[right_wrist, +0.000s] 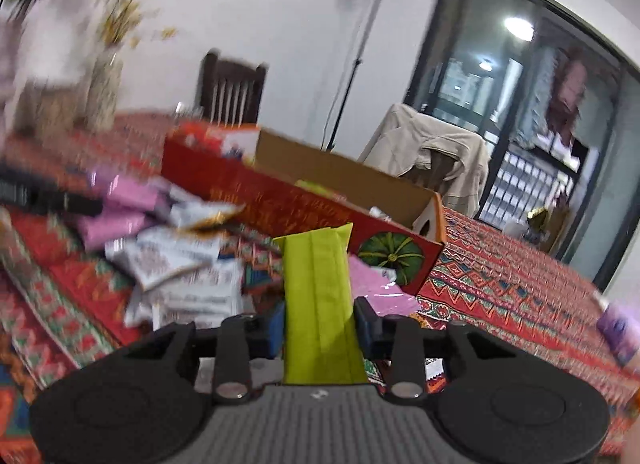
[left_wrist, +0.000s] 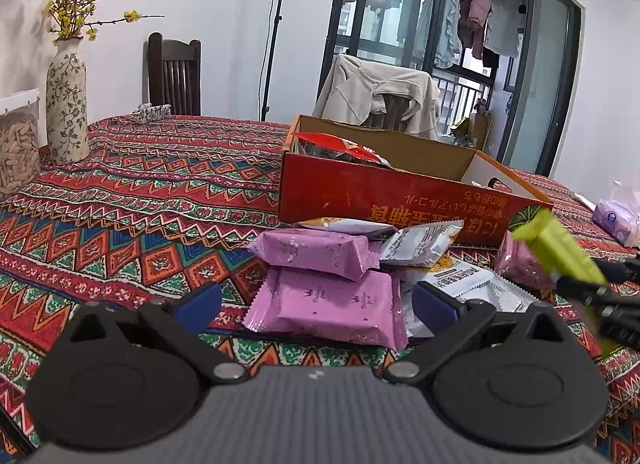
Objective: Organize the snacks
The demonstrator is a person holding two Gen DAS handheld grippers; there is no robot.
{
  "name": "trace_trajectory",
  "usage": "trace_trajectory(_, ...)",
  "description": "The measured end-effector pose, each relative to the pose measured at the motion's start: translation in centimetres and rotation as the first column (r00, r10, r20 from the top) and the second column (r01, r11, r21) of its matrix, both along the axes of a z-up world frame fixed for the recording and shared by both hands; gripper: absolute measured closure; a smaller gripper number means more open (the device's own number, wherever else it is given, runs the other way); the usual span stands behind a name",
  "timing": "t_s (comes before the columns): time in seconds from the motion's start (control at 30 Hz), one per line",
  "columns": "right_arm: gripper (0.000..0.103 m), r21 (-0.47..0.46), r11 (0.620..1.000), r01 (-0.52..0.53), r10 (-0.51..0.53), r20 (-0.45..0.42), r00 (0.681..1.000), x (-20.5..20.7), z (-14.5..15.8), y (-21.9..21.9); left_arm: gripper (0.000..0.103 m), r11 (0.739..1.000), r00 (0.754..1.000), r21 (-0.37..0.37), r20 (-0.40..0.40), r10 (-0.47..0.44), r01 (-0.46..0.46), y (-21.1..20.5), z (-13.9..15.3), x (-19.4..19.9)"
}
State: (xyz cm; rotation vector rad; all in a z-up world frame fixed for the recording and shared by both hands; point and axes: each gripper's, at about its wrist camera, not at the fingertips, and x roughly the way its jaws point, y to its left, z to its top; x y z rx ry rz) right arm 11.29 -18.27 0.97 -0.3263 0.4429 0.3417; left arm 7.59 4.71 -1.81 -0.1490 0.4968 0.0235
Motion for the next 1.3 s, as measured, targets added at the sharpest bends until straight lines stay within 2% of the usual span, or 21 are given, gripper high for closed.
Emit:
trace_trajectory(0.1, 0.068, 0.128, 0.991, 0.025, -0.026, 0.009, 1.0, 0.1, 0.7, -1.4, 0.0, 1.0, 1.0, 0.005, -0.004, 0.001, -0.001, -0.1, 0.0, 0.1)
trace_trajectory(0.2, 0.068, 0.259, 0.965, 0.044, -0.045, -0.002, 0.999, 0.7, 1.1, -2.7, 0.0, 1.0, 1.0, 0.008, -0.007, 0.004, -0.004, -0.1, -0.1, 0.2)
trace_trajectory(0.3, 0.068, 0.334, 0.94, 0.073, -0.069, -0.023, 0.997, 1.5, 0.7, -3.6, 0.0, 1.0, 1.0, 0.011, -0.015, 0.002, -0.002, -0.2, -0.1, 0.4)
trace_trajectory(0.43, 0.068, 0.343, 0.935, 0.092, -0.085, -0.035, 0.996, 1.8, -0.1, -3.9, 0.0, 1.0, 1.0, 0.022, -0.03, 0.001, -0.001, -0.4, -0.2, 0.6)
trace_trajectory(0.6, 0.068, 0.397, 0.912, 0.103, -0.091, -0.047, 0.995, 1.9, -0.4, -5.0, 0.0, 0.999, 0.998, 0.044, -0.057, -0.004, 0.006, -0.6, 0.2, 1.0)
trace_trajectory(0.83, 0.068, 0.415, 0.903, 0.109, -0.103, -0.038, 0.994, 1.8, -0.3, -5.3, 0.0, 0.992, 0.998, 0.128, -0.062, -0.015, 0.023, -1.0, 2.6, 3.2)
trace_trajectory(1.03, 0.068, 0.416, 0.903, 0.107, -0.108, -0.023, 0.994, 1.6, -0.2, -5.2, 0.0, 0.987, 0.984, 0.154, -0.179, -0.021, 0.049, -1.1, 2.8, 7.4)
trace_trajectory(1.3, 0.068, 0.437, 0.892, 0.119, -0.116, -0.033, 0.993, 1.6, -0.4, -5.6, 0.001, 0.993, 0.955, 0.097, -0.295, -0.03, 0.061, -0.4, 1.2, 10.9)
